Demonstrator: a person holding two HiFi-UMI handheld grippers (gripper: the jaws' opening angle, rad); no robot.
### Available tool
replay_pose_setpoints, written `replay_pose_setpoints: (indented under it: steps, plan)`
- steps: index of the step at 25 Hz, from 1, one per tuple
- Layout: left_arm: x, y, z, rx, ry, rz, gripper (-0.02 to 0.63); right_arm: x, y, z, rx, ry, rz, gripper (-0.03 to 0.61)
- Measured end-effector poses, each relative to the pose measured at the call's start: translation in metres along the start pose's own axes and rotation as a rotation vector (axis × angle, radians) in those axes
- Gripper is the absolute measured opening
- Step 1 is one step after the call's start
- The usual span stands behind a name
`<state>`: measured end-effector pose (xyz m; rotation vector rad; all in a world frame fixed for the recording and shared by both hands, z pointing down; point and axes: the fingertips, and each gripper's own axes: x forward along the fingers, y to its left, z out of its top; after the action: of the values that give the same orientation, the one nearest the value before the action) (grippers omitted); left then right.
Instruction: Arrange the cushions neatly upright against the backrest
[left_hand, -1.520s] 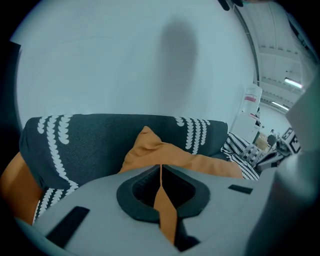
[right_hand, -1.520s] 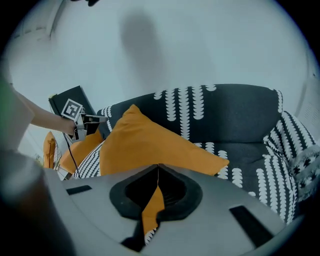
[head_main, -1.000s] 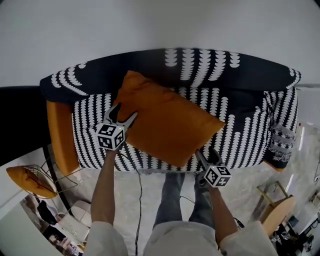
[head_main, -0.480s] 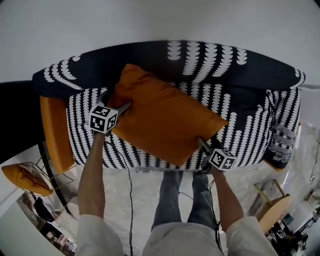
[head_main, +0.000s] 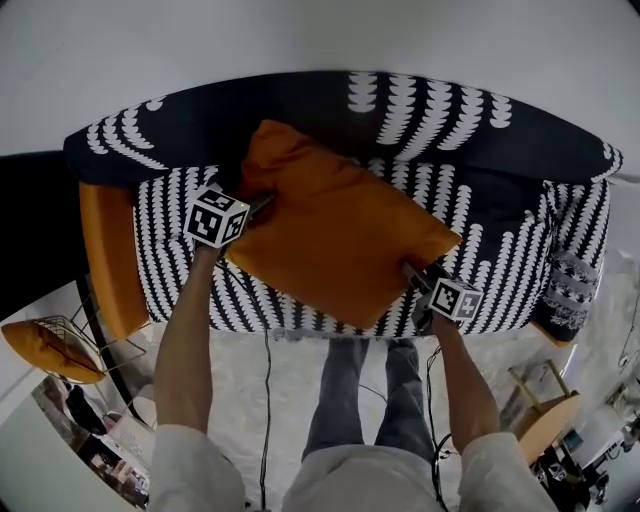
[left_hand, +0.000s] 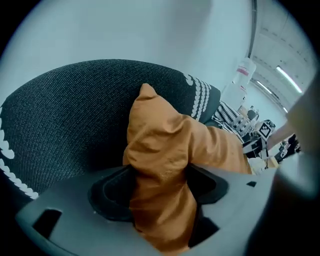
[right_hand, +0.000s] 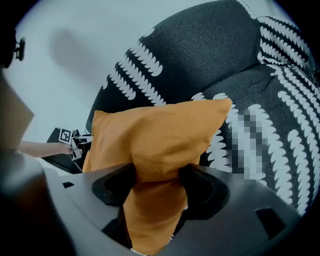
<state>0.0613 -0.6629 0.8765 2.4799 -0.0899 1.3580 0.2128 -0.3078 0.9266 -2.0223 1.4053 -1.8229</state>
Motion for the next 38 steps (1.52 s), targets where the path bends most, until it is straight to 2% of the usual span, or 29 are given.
replay_pose_setpoints:
  steps: [2, 6, 10, 13, 18, 20, 24, 29, 34, 36, 38]
  plan:
    - [0.0, -0.004, -0.001, -0.006, -0.014, -0.004, 0.318, 0.001, 0.004, 0.0, -0.021, -0.006, 0.0, 0.276]
    - [-0.005, -0.009, -0.001, -0.017, -0.047, 0.003, 0.236, -0.001, 0.016, 0.0, -0.035, -0.012, 0.019, 0.165]
    - [-0.013, -0.014, 0.0, -0.042, -0.05, -0.009, 0.182, -0.008, 0.025, -0.002, -0.051, -0.013, 0.016, 0.123]
    - [-0.025, -0.018, 0.005, -0.043, -0.063, -0.009, 0.149, -0.018, 0.035, 0.001, -0.096, -0.031, 0.01, 0.113]
    - [-0.051, -0.023, -0.005, -0.068, -0.118, 0.003, 0.13, -0.039, 0.057, 0.015, -0.239, -0.083, -0.006, 0.095]
    - [-0.065, -0.026, -0.013, -0.101, -0.166, 0.007, 0.126, -0.05, 0.068, 0.035, -0.313, -0.13, -0.021, 0.092]
    - [-0.096, -0.024, -0.018, -0.187, -0.322, 0.047, 0.124, -0.064, 0.102, 0.088, -0.547, -0.229, -0.034, 0.091]
    - [-0.118, -0.019, 0.006, -0.2, -0.444, 0.106, 0.123, -0.072, 0.136, 0.163, -0.759, -0.348, -0.046, 0.091]
    - [-0.139, -0.017, 0.046, -0.197, -0.581, 0.15, 0.124, -0.085, 0.16, 0.222, -0.866, -0.463, -0.048, 0.092]
    - [-0.135, -0.013, 0.053, -0.208, -0.599, 0.162, 0.124, -0.08, 0.157, 0.233, -0.872, -0.477, -0.055, 0.101]
    - [-0.118, -0.008, 0.046, -0.232, -0.571, 0.169, 0.13, -0.067, 0.143, 0.233, -0.851, -0.457, -0.068, 0.127]
